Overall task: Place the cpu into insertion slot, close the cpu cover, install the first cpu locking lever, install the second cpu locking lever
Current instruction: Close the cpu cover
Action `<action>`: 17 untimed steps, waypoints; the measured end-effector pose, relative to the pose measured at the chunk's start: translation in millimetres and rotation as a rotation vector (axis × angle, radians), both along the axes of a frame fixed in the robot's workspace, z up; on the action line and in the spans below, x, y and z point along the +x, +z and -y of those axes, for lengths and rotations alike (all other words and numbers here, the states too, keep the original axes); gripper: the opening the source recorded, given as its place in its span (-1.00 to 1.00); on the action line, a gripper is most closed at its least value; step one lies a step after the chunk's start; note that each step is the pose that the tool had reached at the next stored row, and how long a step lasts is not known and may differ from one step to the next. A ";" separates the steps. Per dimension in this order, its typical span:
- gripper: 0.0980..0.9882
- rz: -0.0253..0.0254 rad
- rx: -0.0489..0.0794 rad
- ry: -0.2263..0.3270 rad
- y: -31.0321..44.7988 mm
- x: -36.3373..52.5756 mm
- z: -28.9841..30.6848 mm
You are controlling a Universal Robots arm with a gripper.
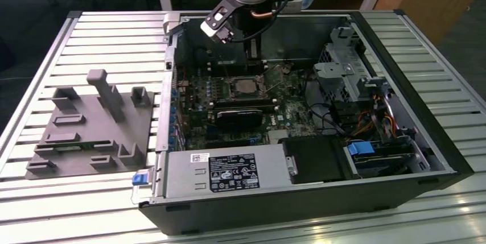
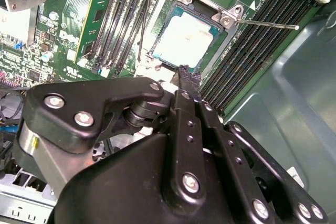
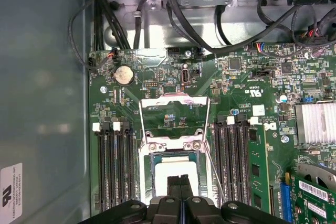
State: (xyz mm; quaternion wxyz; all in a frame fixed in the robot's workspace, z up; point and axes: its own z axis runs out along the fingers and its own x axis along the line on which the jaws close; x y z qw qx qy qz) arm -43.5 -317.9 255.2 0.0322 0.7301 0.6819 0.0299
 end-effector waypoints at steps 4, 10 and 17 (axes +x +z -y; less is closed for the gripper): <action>-0.99 -0.0001 0.000 0.000 0.0 2.4 0.0; -0.99 -0.0014 0.000 0.000 0.0 18.5 0.0; -0.99 -0.0038 0.000 0.000 0.0 40.7 0.0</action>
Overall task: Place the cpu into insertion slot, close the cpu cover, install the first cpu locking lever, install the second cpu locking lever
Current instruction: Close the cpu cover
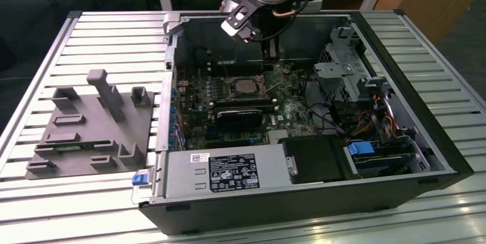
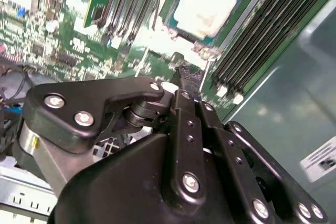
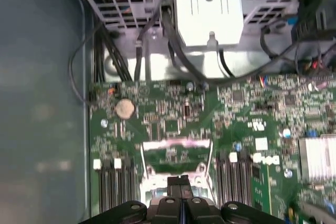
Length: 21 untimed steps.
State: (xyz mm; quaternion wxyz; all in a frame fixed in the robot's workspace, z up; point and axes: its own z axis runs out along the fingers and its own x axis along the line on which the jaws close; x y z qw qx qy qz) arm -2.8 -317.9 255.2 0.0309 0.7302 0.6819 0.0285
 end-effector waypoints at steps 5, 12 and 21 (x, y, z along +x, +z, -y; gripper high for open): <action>-0.99 -0.0024 0.000 0.000 0.0 18.5 0.0; -0.99 -0.0054 0.000 0.000 0.0 43.1 0.0; -0.99 -0.0067 -0.003 0.000 -3.0 54.7 0.0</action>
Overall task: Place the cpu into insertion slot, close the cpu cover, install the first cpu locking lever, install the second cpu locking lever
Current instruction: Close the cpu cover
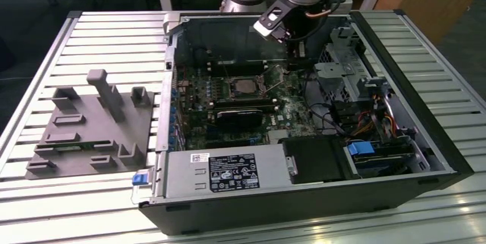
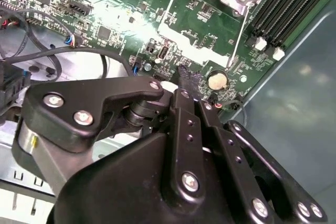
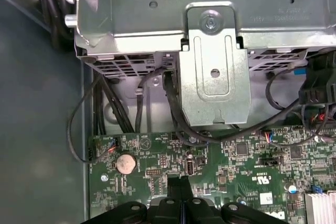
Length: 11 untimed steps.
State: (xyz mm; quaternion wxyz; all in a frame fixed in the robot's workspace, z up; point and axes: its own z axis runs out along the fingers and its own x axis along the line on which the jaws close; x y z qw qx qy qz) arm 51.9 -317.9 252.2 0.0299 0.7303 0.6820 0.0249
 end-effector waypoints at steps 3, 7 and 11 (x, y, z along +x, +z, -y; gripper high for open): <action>-0.99 -0.0001 -0.001 0.000 -3.3 0.7 0.0; -0.99 -0.0005 -0.003 0.000 -8.9 1.2 0.0; -0.99 -0.0031 -0.003 0.000 -14.0 1.4 0.0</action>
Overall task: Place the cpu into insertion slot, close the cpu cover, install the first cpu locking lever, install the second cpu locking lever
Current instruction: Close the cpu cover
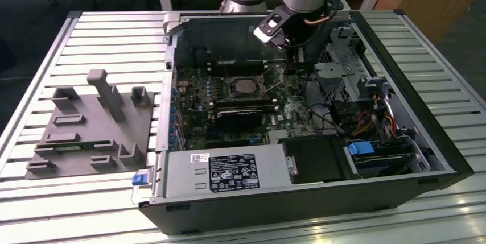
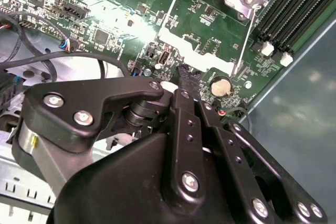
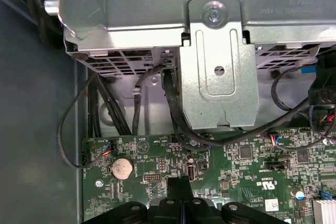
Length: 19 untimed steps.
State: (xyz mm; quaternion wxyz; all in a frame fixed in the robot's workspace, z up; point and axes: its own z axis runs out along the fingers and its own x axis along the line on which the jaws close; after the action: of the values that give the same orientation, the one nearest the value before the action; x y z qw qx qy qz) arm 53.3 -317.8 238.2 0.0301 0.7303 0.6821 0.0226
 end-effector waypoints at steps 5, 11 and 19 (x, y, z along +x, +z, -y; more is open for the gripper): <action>-0.99 -0.0010 0.000 0.000 -0.5 0.0 0.0; -0.99 -0.0820 0.000 0.000 -1.6 0.5 0.0; -0.99 -0.1764 0.000 0.000 -2.6 0.8 0.0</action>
State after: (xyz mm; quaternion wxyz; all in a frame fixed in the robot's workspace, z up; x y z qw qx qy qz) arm 54.0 -317.9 235.6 -0.0300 0.7295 0.6821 -0.0419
